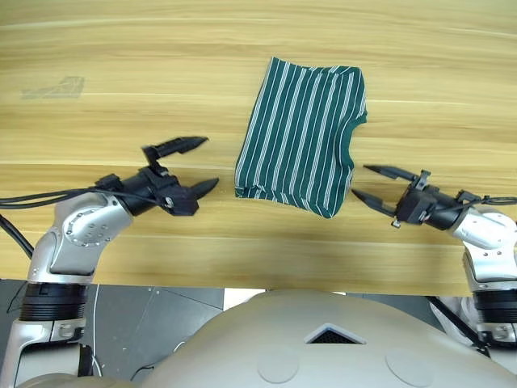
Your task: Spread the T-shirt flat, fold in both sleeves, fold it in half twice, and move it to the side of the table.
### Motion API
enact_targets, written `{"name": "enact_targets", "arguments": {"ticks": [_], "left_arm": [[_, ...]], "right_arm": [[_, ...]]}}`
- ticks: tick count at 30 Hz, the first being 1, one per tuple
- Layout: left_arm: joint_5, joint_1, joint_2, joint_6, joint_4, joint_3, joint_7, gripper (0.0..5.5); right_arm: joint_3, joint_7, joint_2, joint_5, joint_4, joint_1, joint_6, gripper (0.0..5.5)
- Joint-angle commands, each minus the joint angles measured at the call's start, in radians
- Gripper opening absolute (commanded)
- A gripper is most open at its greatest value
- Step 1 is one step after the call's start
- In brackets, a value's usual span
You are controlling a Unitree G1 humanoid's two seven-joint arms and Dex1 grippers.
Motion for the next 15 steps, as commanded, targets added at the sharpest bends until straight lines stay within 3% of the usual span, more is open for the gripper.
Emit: {"name": "enact_targets", "arguments": {"ticks": [1,6,15], "left_arm": [[0.078,-0.042,0.016,-0.069,0.045,-0.09,-0.01,4.28],[0.125,-0.121,0.008,-0.123,0.156,-0.173,-0.001,4.28],[0.24,-0.322,-0.073,-0.18,0.431,-0.288,0.132,4.28]], "right_arm": [[0.04,-0.044,-0.046,-0.108,0.087,-0.042,-0.119,2.3],[0.088,-0.097,-0.082,-0.199,0.174,-0.079,-0.185,2.3],[0.234,-0.19,-0.017,-0.299,0.26,-0.222,-0.203,2.3]]}}
